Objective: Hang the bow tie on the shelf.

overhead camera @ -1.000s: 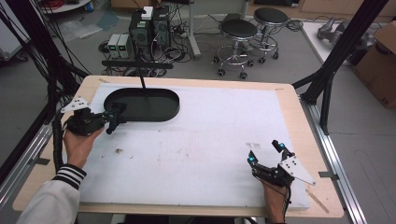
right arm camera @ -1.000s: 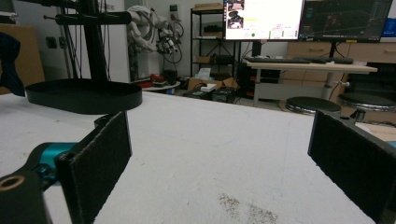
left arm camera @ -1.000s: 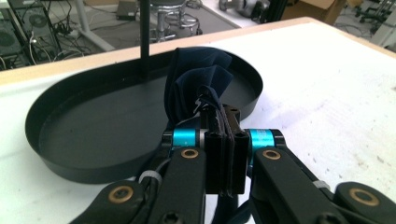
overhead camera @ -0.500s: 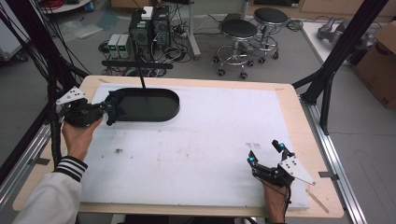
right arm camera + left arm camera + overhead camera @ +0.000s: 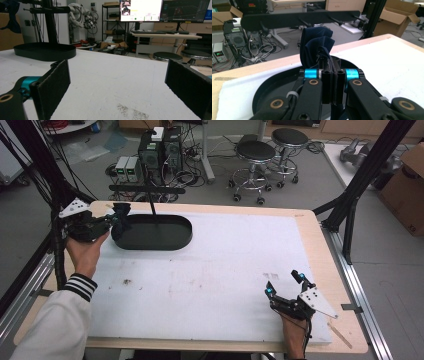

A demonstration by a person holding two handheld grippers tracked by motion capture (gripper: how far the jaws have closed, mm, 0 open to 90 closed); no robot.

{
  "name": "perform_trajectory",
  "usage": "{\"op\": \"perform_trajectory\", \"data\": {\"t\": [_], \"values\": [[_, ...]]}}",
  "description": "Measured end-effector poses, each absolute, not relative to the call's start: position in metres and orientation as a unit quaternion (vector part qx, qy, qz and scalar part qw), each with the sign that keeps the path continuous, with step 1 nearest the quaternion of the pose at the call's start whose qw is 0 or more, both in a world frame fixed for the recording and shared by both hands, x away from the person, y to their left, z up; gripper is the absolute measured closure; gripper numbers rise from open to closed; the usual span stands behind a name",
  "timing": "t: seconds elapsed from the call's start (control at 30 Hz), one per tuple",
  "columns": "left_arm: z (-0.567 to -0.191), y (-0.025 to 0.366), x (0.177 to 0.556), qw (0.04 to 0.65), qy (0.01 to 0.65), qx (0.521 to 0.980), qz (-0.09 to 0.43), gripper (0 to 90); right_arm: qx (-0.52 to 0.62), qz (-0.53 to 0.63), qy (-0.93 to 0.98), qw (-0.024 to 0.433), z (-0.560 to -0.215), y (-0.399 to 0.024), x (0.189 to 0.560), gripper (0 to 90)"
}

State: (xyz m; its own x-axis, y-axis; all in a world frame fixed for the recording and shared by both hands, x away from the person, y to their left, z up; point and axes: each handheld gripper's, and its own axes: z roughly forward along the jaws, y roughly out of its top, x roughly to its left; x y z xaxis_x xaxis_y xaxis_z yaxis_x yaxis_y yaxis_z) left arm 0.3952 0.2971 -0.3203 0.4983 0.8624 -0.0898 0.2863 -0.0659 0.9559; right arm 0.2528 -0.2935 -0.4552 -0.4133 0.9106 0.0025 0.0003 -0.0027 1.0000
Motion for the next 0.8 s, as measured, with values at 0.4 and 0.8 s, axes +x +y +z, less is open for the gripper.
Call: {"op": "perform_trajectory", "data": {"t": [0.4, 0.8], "values": [[-0.314, 0.299, 0.413, 0.552, 0.435, 0.661, 0.262, 88.4, 0.384, 0.596, 0.592, 0.382, -0.455, -0.293, 0.252, 5.1], [-0.308, 0.300, 0.424, 0.550, 0.437, 0.660, 0.267, 88.4, 0.385, 0.596, 0.593, 0.381, -0.455, -0.293, 0.252, 5.1]]}}
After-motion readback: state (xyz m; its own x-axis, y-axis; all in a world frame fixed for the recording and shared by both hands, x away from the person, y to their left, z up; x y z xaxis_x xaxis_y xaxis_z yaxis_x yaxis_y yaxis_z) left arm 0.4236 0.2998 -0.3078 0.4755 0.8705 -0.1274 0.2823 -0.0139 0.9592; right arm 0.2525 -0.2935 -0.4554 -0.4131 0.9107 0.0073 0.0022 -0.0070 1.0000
